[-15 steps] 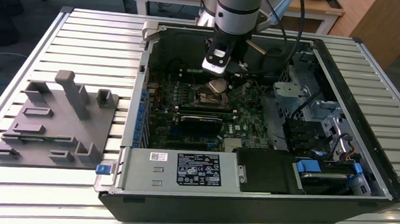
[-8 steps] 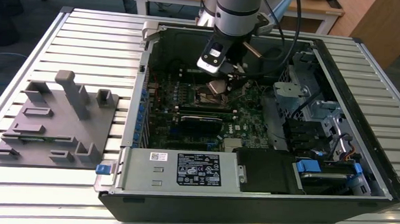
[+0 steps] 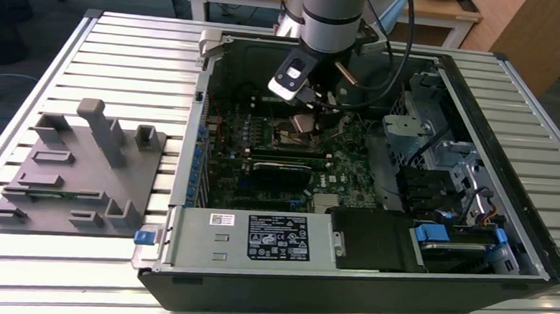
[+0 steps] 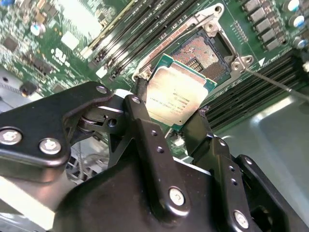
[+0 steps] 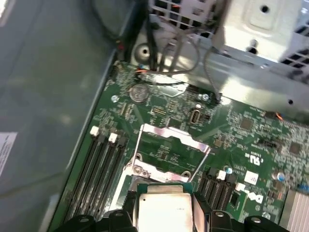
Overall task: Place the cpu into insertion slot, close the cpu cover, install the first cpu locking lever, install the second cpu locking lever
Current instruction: 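Place the cpu into insertion slot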
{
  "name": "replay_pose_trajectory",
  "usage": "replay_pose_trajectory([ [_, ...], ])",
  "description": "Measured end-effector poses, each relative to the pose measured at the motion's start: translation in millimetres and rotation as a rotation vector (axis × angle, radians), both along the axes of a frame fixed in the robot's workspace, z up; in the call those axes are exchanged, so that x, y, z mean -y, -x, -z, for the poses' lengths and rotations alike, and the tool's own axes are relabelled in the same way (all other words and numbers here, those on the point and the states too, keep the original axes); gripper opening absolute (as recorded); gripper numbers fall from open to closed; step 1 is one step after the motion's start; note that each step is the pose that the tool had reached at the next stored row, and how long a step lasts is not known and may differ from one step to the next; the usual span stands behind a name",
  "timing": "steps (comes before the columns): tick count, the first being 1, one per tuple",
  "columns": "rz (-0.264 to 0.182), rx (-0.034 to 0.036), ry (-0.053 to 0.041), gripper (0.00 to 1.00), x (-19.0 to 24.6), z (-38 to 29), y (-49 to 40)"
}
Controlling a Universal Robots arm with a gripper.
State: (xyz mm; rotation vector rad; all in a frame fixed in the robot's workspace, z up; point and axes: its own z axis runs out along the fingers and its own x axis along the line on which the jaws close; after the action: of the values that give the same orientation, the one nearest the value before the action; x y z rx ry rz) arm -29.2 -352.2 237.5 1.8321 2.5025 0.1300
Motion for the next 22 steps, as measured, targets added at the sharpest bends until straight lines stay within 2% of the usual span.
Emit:
replay_pose_trajectory([
  [5,0.087,-0.0002,0.0003,0.54,0.0,1.6,0.0],
  [19,0.096,0.0000,0.0001,0.54,0.0,1.7,0.0],
  [22,0.109,0.0001,0.0000,0.54,-0.1,2.1,0.0],
])
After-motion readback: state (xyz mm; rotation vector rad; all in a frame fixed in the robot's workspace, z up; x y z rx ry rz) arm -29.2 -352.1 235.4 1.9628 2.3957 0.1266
